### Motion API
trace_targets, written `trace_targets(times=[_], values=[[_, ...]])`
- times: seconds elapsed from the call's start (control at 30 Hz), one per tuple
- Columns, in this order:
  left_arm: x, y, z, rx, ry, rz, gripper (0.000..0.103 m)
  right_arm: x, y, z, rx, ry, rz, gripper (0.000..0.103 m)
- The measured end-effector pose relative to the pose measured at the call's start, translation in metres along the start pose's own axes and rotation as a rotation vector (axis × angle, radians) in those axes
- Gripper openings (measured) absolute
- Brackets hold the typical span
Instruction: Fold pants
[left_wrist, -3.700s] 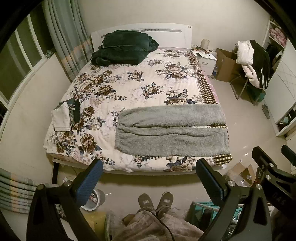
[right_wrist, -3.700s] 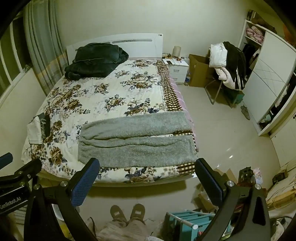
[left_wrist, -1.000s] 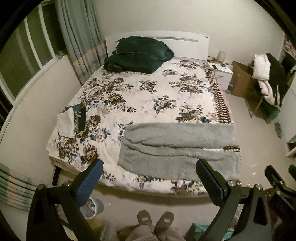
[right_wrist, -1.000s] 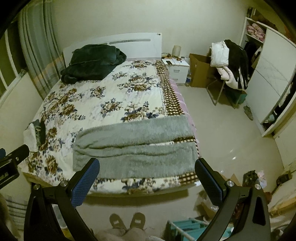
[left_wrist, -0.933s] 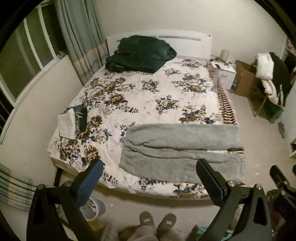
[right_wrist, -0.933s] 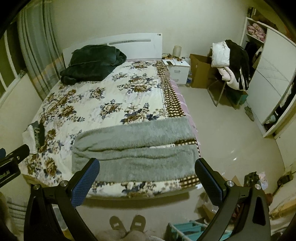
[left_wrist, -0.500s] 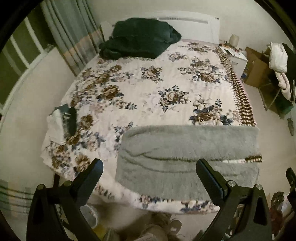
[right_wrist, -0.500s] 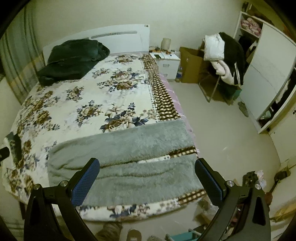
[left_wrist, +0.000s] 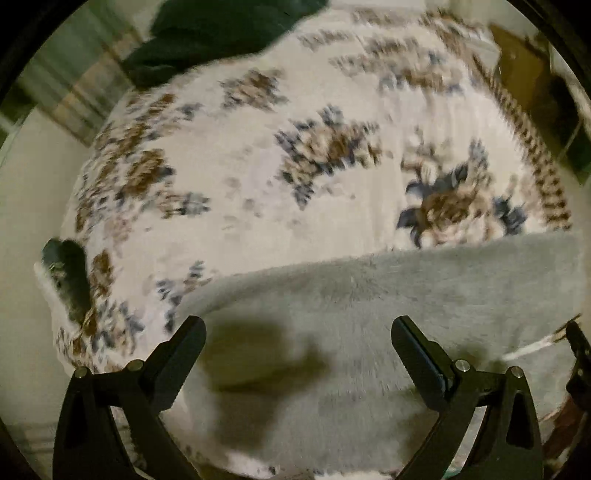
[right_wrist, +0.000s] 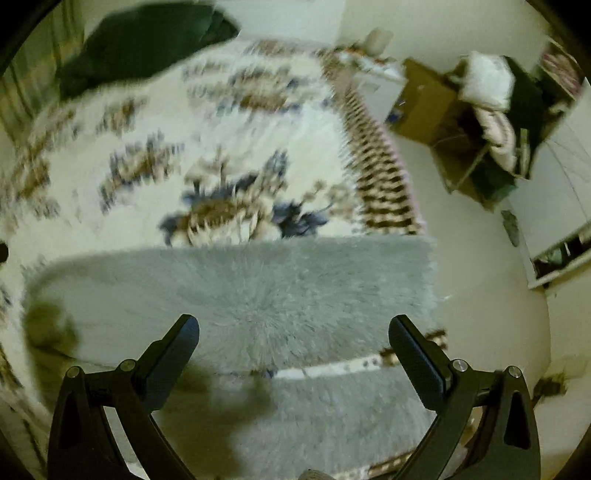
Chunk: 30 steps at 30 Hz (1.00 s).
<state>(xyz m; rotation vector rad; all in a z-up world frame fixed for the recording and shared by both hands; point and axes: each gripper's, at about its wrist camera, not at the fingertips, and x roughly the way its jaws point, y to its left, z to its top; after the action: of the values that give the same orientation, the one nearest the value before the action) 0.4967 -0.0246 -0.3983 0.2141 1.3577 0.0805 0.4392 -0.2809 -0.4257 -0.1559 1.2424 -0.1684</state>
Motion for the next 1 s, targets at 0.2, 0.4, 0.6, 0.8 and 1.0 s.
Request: trace_targets(times=[0.2,0.4,0.6,0.8,1.0], values=[[0.109,-0.053,0.025,0.141,0.12,0.024,0.103,0.132,0.032,0.024,-0.192,0.075,-0.014,0.103],[0.167,-0.089,0.044,0.226,0.16,0.026,0.103,0.207,0.047,0.035,-0.409,0.175,0.002,0.103],[0.189,-0.09,0.054,0.239,0.197,-0.057,0.092,0.241,0.065,0.043,-0.555,0.267,0.082,0.094],[0.183,-0.092,0.056,0.245,0.177,-0.179,0.009,0.24,0.073,0.056,-0.581,0.278,0.183,0.033],[0.152,-0.08,0.051,0.195,0.106,-0.171,0.005,0.213,0.057,0.063,-0.459,0.191,0.181,0.01]])
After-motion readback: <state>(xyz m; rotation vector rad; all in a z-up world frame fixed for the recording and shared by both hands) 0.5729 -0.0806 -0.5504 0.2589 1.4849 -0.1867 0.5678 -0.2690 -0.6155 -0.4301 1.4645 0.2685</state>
